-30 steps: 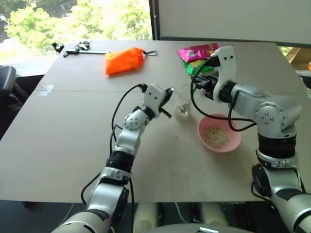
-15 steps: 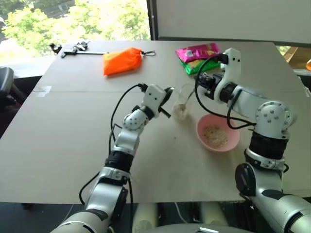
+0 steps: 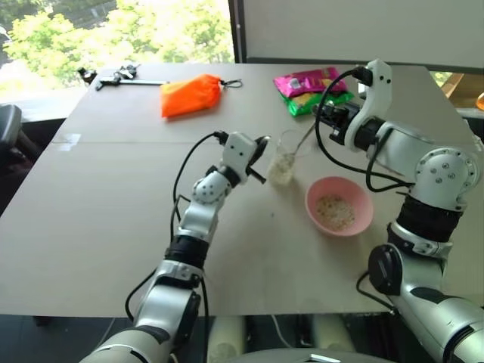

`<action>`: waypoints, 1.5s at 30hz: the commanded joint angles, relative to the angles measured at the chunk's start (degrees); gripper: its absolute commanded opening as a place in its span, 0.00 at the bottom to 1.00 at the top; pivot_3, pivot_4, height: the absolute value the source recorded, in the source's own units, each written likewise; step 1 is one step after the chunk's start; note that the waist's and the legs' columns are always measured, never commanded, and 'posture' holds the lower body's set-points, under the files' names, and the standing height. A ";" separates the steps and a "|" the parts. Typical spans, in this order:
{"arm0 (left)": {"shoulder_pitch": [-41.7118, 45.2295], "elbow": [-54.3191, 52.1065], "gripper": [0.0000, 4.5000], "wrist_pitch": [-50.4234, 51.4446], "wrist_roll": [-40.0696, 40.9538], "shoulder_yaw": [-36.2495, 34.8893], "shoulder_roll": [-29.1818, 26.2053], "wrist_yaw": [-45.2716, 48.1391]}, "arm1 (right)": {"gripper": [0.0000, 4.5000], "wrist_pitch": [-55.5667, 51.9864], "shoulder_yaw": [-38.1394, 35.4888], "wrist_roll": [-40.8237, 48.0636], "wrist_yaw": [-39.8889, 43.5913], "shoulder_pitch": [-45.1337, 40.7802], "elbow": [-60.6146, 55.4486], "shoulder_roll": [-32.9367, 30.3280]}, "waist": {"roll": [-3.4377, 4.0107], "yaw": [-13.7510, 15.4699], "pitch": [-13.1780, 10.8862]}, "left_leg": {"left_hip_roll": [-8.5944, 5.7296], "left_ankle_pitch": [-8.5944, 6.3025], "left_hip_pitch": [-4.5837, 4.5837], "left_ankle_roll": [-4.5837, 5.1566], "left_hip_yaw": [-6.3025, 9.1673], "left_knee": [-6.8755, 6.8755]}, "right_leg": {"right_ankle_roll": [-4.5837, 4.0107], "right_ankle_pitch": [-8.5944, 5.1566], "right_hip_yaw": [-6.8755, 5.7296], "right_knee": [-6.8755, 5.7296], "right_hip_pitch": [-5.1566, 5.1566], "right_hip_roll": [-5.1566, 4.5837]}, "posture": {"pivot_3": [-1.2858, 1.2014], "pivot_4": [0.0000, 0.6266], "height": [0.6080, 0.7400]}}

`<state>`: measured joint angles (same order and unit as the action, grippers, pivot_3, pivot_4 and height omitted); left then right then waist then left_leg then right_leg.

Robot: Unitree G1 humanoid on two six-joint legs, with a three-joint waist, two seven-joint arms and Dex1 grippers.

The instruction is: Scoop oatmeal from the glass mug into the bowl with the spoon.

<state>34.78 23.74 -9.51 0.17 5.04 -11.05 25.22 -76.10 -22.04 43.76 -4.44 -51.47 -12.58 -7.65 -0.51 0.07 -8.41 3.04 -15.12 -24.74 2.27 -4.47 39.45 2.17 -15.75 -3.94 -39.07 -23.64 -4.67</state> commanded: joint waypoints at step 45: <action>-3.25 6.29 0.01 -7.80 6.54 -4.17 4.32 0.27 | 0.00 -2.01 -22.97 25.33 -28.03 -3.35 -1.02 6.10 | 0.01 -0.23 0.00 | 0.01 0.00 -0.01 0.01 0.01 -0.02 | 0.00 0.00 0.01 0.00 0.00 -0.01 | 0.52 0.24 0.66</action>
<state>32.54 28.67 -15.29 6.17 1.17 -7.26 25.04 -79.78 -43.94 66.00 -29.12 -54.76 -12.39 -1.01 -0.50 -0.16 -8.41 3.05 -15.13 -24.76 2.28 -4.47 39.43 2.17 -15.75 -3.92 -39.06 -23.64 -4.68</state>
